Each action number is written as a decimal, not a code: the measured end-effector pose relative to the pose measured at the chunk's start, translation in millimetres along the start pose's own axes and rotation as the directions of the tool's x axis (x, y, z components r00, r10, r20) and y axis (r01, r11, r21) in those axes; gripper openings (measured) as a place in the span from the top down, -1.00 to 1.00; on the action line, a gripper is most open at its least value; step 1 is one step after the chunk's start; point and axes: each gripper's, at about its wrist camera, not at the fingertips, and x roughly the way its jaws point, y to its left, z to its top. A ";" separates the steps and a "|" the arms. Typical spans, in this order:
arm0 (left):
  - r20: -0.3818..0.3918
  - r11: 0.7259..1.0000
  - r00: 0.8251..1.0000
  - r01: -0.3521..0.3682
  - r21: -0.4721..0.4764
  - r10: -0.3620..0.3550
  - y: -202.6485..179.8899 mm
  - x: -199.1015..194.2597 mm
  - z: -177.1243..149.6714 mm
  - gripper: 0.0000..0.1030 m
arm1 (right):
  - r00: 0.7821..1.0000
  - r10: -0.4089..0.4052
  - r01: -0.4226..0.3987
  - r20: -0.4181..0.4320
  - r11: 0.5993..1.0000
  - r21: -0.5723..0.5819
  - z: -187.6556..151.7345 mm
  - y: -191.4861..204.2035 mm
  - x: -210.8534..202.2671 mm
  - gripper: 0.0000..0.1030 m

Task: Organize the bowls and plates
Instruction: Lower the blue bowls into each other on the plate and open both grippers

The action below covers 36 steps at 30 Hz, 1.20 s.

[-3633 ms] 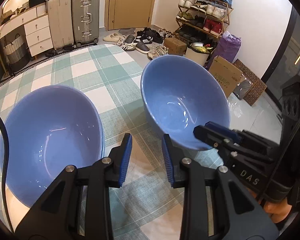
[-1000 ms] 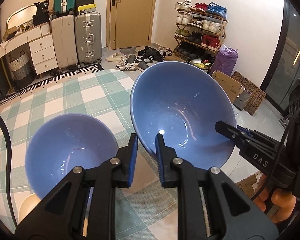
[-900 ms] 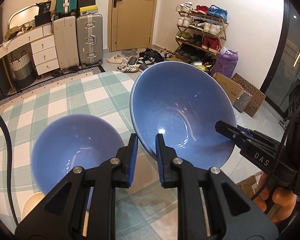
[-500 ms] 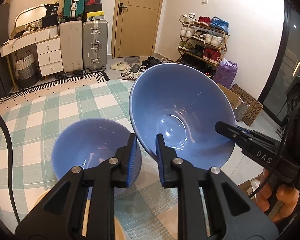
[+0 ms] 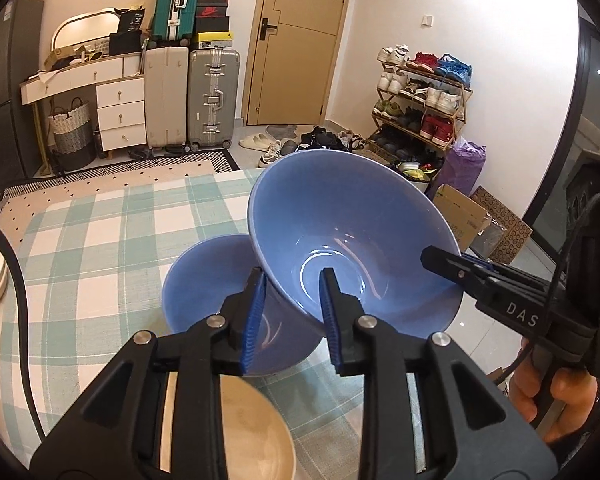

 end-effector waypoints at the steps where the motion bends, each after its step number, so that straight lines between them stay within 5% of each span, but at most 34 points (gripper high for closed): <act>1: -0.001 1.000 1.000 0.000 -0.003 0.000 4.6 -3.6 -1.2 0.55 | 1.000 0.003 -0.003 0.000 1.000 -0.003 0.2 3.4 2.2 0.56; 15: -0.019 0.997 0.998 -0.056 -0.045 0.055 49.2 -13.2 -11.3 0.51 | 0.998 0.043 -0.044 -0.054 0.999 -0.031 -5.2 42.2 41.3 0.55; 36: -0.093 0.991 0.988 -0.126 -0.054 0.121 92.6 62.0 -22.9 0.45 | 0.992 0.001 -0.013 -0.128 0.995 -0.097 -23.6 58.1 102.3 0.49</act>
